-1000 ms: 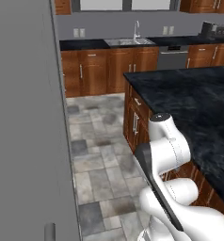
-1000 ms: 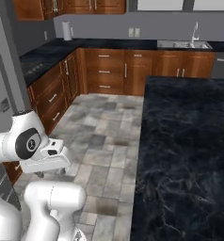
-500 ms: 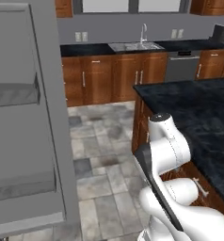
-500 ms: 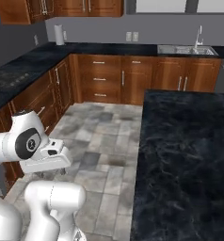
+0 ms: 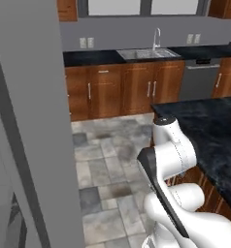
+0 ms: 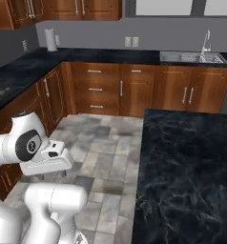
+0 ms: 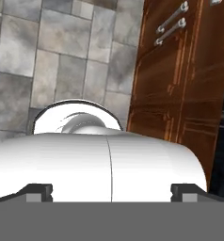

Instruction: There is a bowl on the dining counter. Grab a lemon wedge from the fridge and place it in the bowl. Then get the liquor bottle and glass cup from the cabinet and place them next to the bowl.

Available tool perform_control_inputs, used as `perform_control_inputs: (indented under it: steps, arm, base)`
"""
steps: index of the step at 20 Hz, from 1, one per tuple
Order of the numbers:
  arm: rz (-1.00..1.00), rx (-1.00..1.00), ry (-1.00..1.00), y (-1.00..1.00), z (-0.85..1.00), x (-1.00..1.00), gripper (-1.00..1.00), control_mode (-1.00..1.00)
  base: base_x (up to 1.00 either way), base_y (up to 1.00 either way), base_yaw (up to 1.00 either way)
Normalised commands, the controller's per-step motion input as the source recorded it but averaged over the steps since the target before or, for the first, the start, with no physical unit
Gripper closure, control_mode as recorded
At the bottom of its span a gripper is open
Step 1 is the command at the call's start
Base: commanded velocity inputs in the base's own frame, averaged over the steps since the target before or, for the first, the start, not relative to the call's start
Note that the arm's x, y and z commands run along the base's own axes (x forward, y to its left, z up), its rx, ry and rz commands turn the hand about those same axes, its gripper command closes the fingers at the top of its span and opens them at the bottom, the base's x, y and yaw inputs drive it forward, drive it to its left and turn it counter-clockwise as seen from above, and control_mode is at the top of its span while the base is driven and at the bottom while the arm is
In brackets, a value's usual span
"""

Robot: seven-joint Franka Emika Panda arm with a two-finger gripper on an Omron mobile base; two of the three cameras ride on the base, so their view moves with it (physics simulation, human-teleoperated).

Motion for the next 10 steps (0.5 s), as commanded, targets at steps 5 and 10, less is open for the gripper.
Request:
perform_control_inputs:
  steps: [5, 10]
  arm:
    - [0.0, 0.0, 0.0, 0.0, 0.0, 0.0, -1.0, 1.0]
    - [0.0, 0.0, 0.0, 0.0, 0.0, 0.0, -1.0, 1.0]
  base:
    - [0.98, 0.13, -0.05]
    - [0.88, 0.4, -0.18]
